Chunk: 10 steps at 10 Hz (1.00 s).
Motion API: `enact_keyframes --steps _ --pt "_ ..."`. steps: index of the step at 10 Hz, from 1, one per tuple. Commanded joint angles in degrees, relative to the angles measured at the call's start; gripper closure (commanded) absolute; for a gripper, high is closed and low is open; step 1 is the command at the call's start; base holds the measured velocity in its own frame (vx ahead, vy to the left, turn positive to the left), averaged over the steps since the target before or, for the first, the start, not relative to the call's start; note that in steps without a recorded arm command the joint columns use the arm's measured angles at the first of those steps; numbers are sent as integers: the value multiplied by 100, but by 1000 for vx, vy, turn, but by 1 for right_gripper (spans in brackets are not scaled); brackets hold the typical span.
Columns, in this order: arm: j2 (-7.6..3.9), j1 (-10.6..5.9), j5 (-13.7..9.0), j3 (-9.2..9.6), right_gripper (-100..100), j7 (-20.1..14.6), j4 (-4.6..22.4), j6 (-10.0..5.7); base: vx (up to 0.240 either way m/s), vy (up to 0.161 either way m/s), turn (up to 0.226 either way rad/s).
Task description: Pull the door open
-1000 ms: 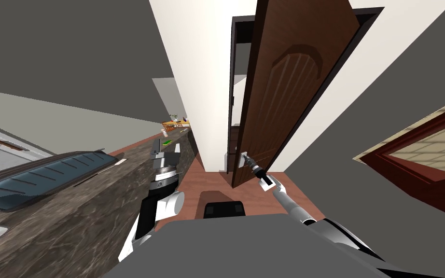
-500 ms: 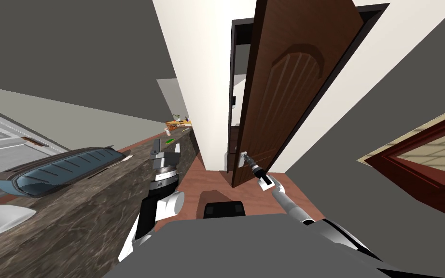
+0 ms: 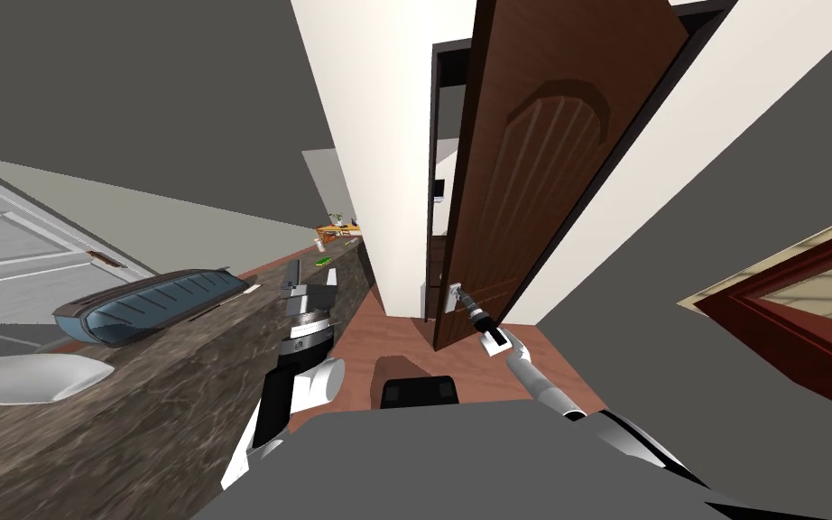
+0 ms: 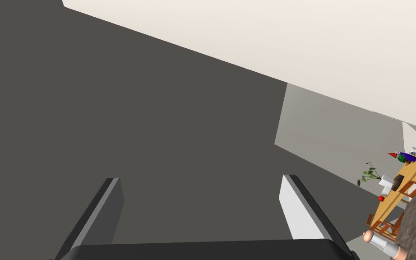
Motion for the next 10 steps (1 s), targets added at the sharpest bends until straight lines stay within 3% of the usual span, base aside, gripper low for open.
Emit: enact_keyframes --steps 1,3,6,10 --pt "51 7 -49 42 100 -174 -21 3 -34 -26 27" --pt "123 12 -269 40 100 -533 -62 67 -48 -45 95" --pt "161 15 -382 39 100 -870 -83 100 -47 -45 50" --pt "274 23 -726 36 100 -1542 -147 200 -49 -47 68"
